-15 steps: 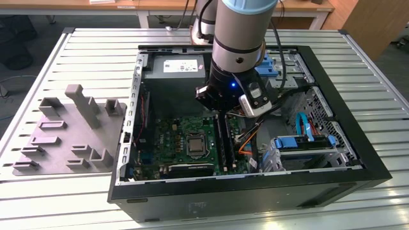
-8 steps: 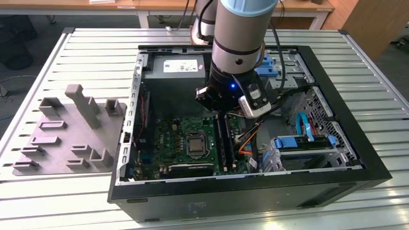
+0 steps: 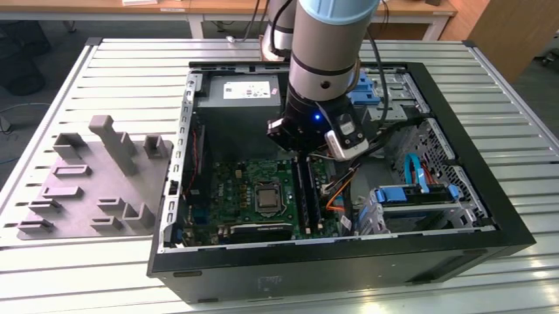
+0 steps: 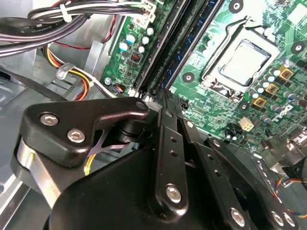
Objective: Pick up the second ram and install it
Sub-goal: 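Press down the second ram until it locks into place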
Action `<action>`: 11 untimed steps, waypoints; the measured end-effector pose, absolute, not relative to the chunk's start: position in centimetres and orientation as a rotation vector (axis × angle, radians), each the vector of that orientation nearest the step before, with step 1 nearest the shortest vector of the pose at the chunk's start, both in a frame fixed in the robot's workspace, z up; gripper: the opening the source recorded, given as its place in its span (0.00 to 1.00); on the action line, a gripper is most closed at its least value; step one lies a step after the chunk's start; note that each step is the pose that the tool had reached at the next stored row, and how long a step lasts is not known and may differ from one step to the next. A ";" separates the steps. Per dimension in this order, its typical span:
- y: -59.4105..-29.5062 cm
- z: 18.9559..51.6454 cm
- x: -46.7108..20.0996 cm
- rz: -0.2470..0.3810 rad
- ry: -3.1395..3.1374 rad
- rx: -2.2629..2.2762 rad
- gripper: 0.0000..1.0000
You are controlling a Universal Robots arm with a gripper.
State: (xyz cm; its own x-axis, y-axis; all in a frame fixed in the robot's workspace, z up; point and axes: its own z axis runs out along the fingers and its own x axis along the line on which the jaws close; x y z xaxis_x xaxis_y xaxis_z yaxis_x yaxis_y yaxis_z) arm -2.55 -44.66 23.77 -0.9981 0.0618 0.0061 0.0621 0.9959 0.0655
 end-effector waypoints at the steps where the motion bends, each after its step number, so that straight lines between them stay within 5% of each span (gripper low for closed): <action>1: -44.7 23.8 -2.5 -0.103 -3.134 -0.097 0.11; 11: -44.5 23.3 -2.5 -0.103 -3.134 -0.097 0.11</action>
State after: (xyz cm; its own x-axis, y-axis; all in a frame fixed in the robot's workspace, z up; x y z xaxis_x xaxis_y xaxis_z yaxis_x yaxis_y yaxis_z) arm -2.55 -44.51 23.32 -0.9981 0.0619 0.0061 0.0621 0.9959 0.0654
